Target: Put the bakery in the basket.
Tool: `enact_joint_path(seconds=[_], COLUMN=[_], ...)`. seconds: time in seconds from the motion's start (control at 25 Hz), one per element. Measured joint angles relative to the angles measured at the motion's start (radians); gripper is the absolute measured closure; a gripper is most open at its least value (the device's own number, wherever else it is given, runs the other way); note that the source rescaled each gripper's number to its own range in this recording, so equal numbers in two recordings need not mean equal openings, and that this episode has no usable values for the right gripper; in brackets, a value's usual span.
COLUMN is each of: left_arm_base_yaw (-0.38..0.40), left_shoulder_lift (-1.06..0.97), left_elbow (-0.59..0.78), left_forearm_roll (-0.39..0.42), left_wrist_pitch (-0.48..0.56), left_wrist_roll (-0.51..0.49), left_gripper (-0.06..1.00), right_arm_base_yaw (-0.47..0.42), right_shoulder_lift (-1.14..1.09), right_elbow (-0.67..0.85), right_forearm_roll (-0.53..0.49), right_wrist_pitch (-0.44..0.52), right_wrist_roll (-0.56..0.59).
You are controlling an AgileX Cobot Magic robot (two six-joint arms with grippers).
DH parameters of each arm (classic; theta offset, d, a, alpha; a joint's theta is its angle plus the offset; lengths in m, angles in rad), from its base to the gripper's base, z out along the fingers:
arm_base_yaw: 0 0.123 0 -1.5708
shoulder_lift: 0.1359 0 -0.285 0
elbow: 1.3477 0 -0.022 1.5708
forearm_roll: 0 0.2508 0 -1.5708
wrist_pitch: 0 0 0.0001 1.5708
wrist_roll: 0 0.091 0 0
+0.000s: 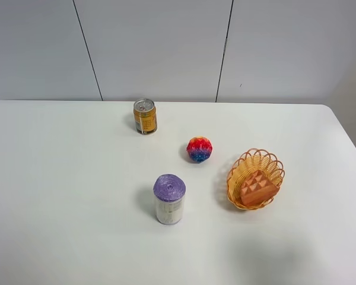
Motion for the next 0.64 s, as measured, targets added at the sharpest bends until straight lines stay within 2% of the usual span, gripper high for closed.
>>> enact_joint_path(seconds=[0.16, 0.36, 0.64], left_arm_base_yaw=[-0.05, -0.062, -0.062], left_shoulder_lift=[-0.003, -0.003, -0.003], left_elbow=[0.018, 0.025, 0.025], left_forearm_roll=[0.053, 0.104, 0.113], left_wrist_pitch=[-0.025, -0.035, -0.041], left_wrist_roll=[-0.025, -0.087, -0.097], left_gripper=[0.12, 0.12, 0.12], right_arm_base_yaw=[0.0, 0.0, 0.0], right_shoulder_lift=[0.0, 0.0, 0.0], right_elbow=[0.0, 0.0, 0.0], right_forearm_roll=[0.0, 0.0, 0.0], right_wrist_pitch=[0.0, 0.0, 0.0], right_wrist_roll=[0.0, 0.0, 0.0])
